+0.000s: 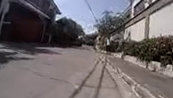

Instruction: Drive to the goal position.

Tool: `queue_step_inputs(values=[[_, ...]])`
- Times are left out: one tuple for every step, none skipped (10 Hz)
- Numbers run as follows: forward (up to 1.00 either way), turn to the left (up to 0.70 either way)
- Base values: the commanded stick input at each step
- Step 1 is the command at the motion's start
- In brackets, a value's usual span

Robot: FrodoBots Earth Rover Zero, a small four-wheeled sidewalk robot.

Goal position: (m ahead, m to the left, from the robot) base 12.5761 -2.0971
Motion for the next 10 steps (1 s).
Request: queue_step_inputs(values=[[1.00,0.00],[1.00,0.00],[1.00,-0.02],[1.00,-0.23],[1.00,-0.40],[1.00,-0.40],[1.00,0.00],[1.00,0.00],[1.00,0.00],[1.00,0.00]])
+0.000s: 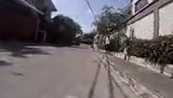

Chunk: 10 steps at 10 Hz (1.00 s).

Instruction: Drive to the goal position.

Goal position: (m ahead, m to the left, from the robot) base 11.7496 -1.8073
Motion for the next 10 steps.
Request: queue_step_inputs(values=[[1.00,0.00],[1.00,0.00],[1.00,0.00],[1.00,0.00],[1.00,0.00],[1.00,0.00],[1.00,0.00],[1.00,0.00],[1.00,0.00],[1.00,0.00]])
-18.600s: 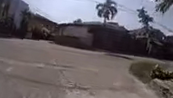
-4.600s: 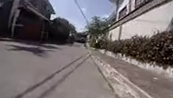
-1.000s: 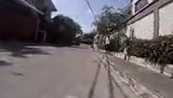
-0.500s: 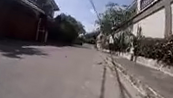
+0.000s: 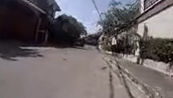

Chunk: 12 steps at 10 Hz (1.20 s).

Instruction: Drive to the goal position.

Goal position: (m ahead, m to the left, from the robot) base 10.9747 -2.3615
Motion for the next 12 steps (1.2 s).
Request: queue_step_inputs(values=[[1.00,0.00],[1.00,0.00],[1.00,0.00],[1.00,-0.05],[1.00,-0.21],[1.00,-0.37],[1.00,-0.40],[1.00,-0.36],[1.00,-0.15],[1.00,-0.01],[1.00,0.00],[1.00,0.00]])
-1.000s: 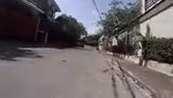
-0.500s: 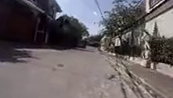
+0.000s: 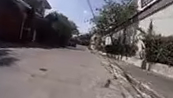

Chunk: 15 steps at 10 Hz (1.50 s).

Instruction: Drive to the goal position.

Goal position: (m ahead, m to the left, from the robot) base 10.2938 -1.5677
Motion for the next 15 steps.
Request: queue_step_inputs(values=[[1.00,0.00],[1.00,0.00],[1.00,0.00],[1.00,0.00],[1.00,0.00],[1.00,0.00],[1.00,0.00],[1.00,0.00],[1.00,0.00],[1.00,0.00],[1.00,0.00],[1.00,0.00],[1.00,0.00],[1.00,0.00],[1.00,0.00]])
